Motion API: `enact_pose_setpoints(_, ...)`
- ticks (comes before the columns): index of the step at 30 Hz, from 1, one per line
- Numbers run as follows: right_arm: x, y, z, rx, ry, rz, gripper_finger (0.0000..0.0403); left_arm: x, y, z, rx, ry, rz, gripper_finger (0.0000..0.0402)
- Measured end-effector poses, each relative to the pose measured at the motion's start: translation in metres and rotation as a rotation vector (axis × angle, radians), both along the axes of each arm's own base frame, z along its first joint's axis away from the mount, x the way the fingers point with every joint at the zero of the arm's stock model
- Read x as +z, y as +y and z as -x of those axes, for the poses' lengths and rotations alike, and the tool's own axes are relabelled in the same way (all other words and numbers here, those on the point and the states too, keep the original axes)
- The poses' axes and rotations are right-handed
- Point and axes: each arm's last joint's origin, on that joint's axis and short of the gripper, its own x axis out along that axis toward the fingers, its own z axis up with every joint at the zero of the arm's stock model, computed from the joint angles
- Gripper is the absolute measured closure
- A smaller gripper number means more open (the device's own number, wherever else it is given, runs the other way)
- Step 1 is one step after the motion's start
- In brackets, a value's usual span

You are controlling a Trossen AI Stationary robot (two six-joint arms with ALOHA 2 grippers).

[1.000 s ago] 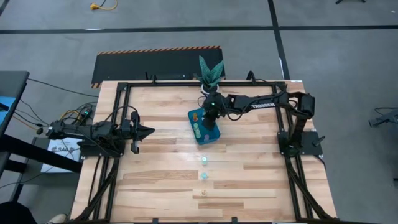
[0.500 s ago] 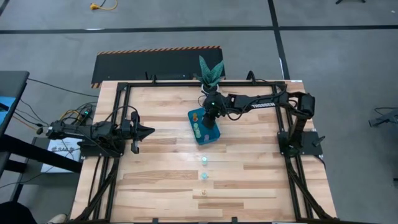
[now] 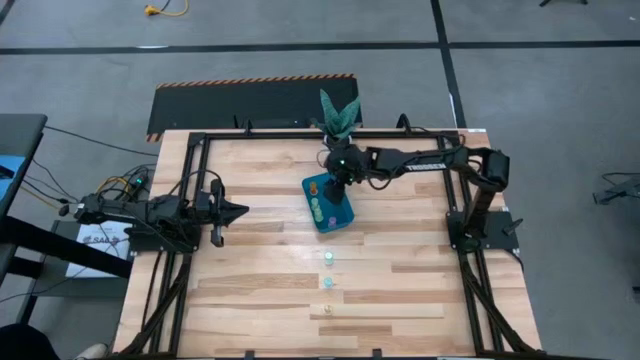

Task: Pick and place pill bottles into a basket
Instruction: Put the top blue pill bottle into the blue bin

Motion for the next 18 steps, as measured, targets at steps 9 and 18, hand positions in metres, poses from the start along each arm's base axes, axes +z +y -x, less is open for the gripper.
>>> enact_pose_setpoints(9, 0.061, 0.066, -0.004, 0.205, 0.027, 0.017, 0.0205, 0.0, 0.0, 0.0, 0.0, 0.0, 0.0, 0.0393)
enact_pose_setpoints(18, 0.053, 0.177, 0.013, 0.259, 0.164, -0.062, 0.0205, 0.0, 0.0, 0.0, 0.0, 0.0, 0.0, 0.0393)
